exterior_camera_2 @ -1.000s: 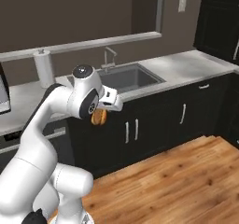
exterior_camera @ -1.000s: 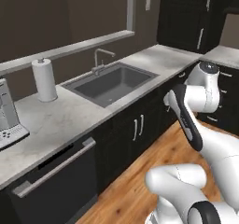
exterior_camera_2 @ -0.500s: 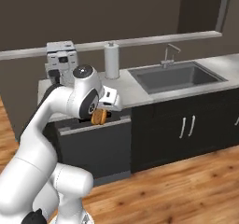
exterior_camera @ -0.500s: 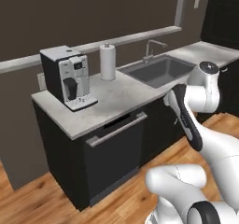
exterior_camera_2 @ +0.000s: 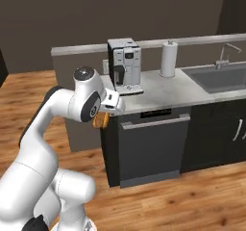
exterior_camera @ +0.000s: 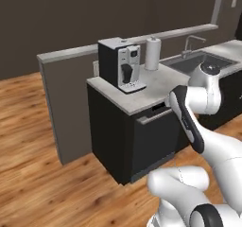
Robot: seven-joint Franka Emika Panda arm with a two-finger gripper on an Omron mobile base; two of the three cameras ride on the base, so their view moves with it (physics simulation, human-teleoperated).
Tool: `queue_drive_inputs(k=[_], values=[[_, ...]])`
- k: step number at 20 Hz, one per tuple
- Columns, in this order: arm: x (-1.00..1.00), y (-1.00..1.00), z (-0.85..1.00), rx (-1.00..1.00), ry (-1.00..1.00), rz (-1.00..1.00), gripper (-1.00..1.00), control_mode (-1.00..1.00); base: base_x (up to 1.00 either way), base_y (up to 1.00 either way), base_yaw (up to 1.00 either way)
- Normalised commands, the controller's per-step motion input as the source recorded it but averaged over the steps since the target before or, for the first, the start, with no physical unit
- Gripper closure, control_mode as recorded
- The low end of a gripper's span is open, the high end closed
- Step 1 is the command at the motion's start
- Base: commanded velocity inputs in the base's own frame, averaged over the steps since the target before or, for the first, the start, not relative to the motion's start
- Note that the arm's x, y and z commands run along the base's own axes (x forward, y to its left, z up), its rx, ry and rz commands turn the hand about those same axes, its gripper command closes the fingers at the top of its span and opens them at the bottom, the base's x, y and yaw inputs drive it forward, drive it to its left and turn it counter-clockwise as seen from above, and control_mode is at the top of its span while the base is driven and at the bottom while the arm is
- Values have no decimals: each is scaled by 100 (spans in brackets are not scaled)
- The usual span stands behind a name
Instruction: Move the hot dog bun to the plate on the dining table and place the condiment next to that plate. Then navigate to the fridge and take the sausage and place it on the plate as well.
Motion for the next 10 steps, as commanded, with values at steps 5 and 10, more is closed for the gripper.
queue_drive_inputs(k=[5,10], values=[[0,0,0,0,0,0,100,100,-3,100,15],[0,0,0,0,0,0,100,100,32,100,12]])
